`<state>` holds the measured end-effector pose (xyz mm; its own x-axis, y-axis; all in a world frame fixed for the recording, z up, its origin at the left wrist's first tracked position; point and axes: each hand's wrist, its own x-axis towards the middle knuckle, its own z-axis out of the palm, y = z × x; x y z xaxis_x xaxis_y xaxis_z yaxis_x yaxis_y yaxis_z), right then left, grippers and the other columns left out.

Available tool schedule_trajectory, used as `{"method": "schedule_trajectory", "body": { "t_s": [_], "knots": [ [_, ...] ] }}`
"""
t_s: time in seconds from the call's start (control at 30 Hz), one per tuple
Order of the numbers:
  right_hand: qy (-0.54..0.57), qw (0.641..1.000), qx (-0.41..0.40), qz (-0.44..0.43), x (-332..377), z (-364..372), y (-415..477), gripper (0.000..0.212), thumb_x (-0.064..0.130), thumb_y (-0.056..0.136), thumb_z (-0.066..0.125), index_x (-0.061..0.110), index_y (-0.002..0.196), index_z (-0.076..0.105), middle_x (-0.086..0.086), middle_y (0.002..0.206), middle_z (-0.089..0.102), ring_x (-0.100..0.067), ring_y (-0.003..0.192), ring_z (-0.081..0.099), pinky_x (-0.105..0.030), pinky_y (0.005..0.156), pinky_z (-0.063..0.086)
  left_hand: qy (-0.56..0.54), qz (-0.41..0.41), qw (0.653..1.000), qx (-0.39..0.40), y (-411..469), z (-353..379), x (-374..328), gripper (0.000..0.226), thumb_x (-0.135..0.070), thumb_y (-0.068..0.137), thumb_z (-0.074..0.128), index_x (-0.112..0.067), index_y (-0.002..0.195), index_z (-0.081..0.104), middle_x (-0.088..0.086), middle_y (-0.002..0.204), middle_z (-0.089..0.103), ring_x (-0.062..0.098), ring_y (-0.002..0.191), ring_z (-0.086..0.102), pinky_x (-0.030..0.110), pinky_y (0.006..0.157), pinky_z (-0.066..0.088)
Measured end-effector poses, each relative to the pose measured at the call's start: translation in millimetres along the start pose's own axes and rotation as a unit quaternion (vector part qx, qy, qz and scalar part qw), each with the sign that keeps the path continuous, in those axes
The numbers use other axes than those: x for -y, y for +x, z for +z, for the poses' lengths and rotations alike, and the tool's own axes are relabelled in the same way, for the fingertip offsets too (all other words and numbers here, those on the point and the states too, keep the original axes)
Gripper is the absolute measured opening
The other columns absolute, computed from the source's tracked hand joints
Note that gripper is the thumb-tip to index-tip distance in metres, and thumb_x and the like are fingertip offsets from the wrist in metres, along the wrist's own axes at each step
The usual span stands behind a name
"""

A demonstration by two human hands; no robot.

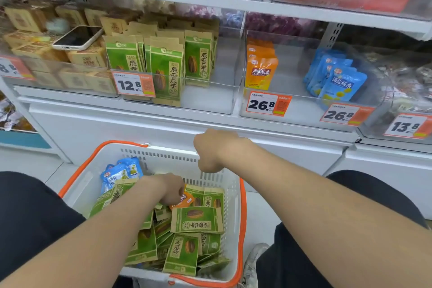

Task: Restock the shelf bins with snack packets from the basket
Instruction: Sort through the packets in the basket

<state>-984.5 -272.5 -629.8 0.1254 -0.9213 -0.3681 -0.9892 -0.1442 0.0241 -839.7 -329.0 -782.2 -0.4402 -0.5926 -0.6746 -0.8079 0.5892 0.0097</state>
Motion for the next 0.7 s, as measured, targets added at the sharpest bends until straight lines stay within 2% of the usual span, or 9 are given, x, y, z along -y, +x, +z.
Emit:
{"method": "schedule_trajectory", "body": {
  "t_s": [0.1, 0.17, 0.27, 0.3, 0.37, 0.43, 0.5, 0.6, 0.7],
  "knots": [
    [-0.045, 0.997, 0.065, -0.016, 14.1, 16.5, 9.4, 0.013, 0.012, 0.097, 0.053, 0.012, 0.085, 0.047, -0.003, 0.088, 0.05, -0.017, 0.066, 0.05, -0.033, 0.065, 0.048, 0.024, -0.002, 0.999, 0.036, 9.9, 22.1, 1.7, 0.027, -0.016, 0.099, 0.049, -0.012, 0.122, 0.064, 0.009, 0.135, 0.064, 0.027, 0.104, 0.062, 0.038, 0.092, 0.054],
    [-0.06, 0.995, 0.079, -0.026, 18.5, 28.2, 18.2, 0.004, 0.012, 0.097, 0.052, 0.012, 0.093, 0.05, -0.005, 0.095, 0.052, -0.018, 0.07, 0.054, -0.034, 0.064, 0.048, 0.01, 0.005, 0.999, 0.042, 16.2, 30.3, -1.4, 0.04, -0.01, 0.1, 0.048, -0.013, 0.138, 0.058, 0.009, 0.142, 0.059, 0.029, 0.115, 0.061, 0.04, 0.095, 0.052],
    [-0.076, 0.991, 0.099, -0.045, 18.0, 46.1, 32.0, 0.007, 0.009, 0.096, 0.052, 0.013, 0.1, 0.056, -0.009, 0.12, 0.06, -0.02, 0.105, 0.064, -0.033, 0.057, 0.042, -0.006, 0.009, 0.999, 0.038, 26.8, 40.9, -6.6, 0.058, 0.0, 0.095, 0.049, -0.016, 0.151, 0.047, 0.008, 0.147, 0.055, 0.031, 0.127, 0.059, 0.043, 0.099, 0.055],
    [-0.088, 0.989, 0.108, -0.052, 15.4, 51.1, 35.0, 0.007, 0.008, 0.095, 0.053, 0.013, 0.093, 0.055, -0.009, 0.116, 0.062, -0.018, 0.103, 0.064, -0.034, 0.057, 0.043, -0.006, 0.012, 0.999, 0.041, 31.7, 45.1, -7.2, 0.064, 0.002, 0.093, 0.05, -0.018, 0.154, 0.042, 0.007, 0.15, 0.053, 0.032, 0.129, 0.058, 0.044, 0.1, 0.055],
    [-0.111, 0.984, 0.129, -0.057, 9.1, 58.1, 37.4, 0.01, 0.006, 0.096, 0.054, 0.013, 0.089, 0.053, -0.003, 0.096, 0.057, -0.016, 0.077, 0.057, -0.034, 0.06, 0.045, -0.005, 0.02, 0.998, 0.058, 42.1, 52.4, -8.7, 0.072, 0.006, 0.092, 0.051, -0.02, 0.158, 0.035, 0.007, 0.155, 0.047, 0.032, 0.133, 0.055, 0.046, 0.102, 0.055],
    [-0.123, 0.98, 0.148, -0.057, 2.6, 63.1, 39.2, 0.011, 0.008, 0.097, 0.055, 0.014, 0.106, 0.057, -0.001, 0.096, 0.053, -0.019, 0.078, 0.056, -0.034, 0.063, 0.046, 0.01, 0.028, 0.998, 0.06, 50.3, 55.7, -12.7, 0.075, 0.009, 0.093, 0.054, -0.019, 0.159, 0.031, 0.009, 0.158, 0.044, 0.033, 0.137, 0.051, 0.047, 0.105, 0.052],
    [-0.121, 0.978, 0.162, -0.052, -3.2, 67.9, 43.8, 0.024, 0.01, 0.097, 0.056, 0.013, 0.12, 0.06, -0.001, 0.108, 0.056, -0.024, 0.089, 0.06, -0.035, 0.067, 0.048, 0.066, 0.036, 0.997, 0.031, 56.3, 56.1, -17.7, 0.081, 0.007, 0.092, 0.062, -0.02, 0.161, 0.028, 0.014, 0.162, 0.036, 0.037, 0.143, 0.045, 0.05, 0.111, 0.047],
    [-0.111, 0.98, 0.154, -0.053, -9.1, 72.5, 51.5, 0.032, 0.012, 0.098, 0.057, 0.015, 0.13, 0.061, 0.001, 0.124, 0.054, -0.023, 0.093, 0.054, -0.037, 0.073, 0.05, 0.175, 0.041, 0.984, -0.005, 64.3, 59.8, -21.1, 0.083, -0.002, 0.095, 0.067, -0.027, 0.162, 0.024, 0.019, 0.171, 0.012, 0.046, 0.149, 0.033, 0.058, 0.117, 0.037],
    [-0.106, 0.981, 0.151, -0.054, -13.3, 76.3, 58.8, 0.031, 0.012, 0.099, 0.056, 0.015, 0.129, 0.059, -0.005, 0.127, 0.054, -0.023, 0.092, 0.051, -0.038, 0.075, 0.049, 0.245, 0.047, 0.968, 0.008, 76.0, 71.7, -20.9, 0.074, -0.016, 0.103, 0.062, -0.035, 0.163, 0.023, 0.016, 0.173, -0.001, 0.048, 0.147, 0.036, 0.058, 0.116, 0.037]
  ]
}}
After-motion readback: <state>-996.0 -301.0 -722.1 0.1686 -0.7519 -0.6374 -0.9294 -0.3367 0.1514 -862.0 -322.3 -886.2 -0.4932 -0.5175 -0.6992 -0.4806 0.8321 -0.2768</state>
